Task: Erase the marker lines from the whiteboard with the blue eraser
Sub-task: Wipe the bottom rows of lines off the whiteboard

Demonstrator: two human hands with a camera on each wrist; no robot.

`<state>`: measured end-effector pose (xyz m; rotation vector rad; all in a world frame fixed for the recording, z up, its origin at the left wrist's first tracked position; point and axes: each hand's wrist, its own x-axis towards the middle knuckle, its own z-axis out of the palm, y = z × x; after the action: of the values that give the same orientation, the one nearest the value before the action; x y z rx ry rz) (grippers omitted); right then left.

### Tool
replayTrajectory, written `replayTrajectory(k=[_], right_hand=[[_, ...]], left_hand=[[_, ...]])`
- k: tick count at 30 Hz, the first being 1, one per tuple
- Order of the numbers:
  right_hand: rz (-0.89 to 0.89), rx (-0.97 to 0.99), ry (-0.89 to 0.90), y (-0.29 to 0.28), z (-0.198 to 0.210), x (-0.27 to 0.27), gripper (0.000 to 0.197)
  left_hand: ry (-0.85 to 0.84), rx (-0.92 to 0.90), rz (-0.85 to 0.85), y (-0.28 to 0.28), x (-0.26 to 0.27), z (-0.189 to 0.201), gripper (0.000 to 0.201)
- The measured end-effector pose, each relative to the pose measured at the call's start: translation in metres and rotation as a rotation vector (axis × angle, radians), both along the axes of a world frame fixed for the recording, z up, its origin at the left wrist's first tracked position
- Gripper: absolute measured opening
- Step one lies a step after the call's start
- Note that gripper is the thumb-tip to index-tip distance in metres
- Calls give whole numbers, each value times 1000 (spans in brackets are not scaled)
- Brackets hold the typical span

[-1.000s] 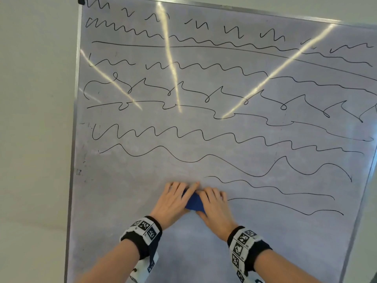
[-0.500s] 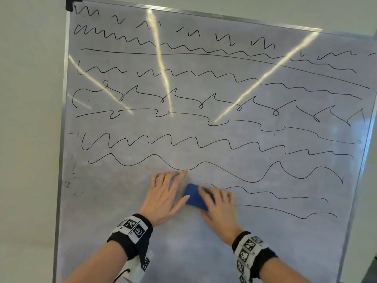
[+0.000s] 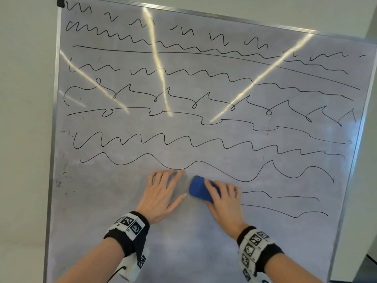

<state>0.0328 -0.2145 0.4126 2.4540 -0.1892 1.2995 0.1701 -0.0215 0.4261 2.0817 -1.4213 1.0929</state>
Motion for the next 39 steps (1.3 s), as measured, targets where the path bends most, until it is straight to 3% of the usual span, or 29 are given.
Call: replayTrajectory(k=[5,9,13,15,20,24,30,36,39], right_hand=[[33,-56,49,4,1,-3,70],[-61,101,-46,-48,0,-48,78],[-89,185,-77,-58,-3,-60,65],[-78,148,-57,-42,-1,-43,60],[30,9,123,12,-23,-1,80],[39,-119,301,-1,-48,-21,91],[-81,41,131,-42,-38,-57,87],[49,-84,286,11,-48,-9,92],[59,-123,284,2,-44,-16,96]], left_hand=[[-20,8,-45,-20,-10,4,63],[-29,12,-49,-16,-8,5,63],[-13,1,-22,-5,-2,7,62],[-8,-12,-17,-6,-3,10,62],[-4,-33,-47,-23,-16,12,60],[-16,-12,-60,-29,-22,8,61],[1,-6,-10,-10,-12,1,60],[0,8,-18,-22,-25,-2,61],[-1,10,-25,-29,-30,-4,61]])
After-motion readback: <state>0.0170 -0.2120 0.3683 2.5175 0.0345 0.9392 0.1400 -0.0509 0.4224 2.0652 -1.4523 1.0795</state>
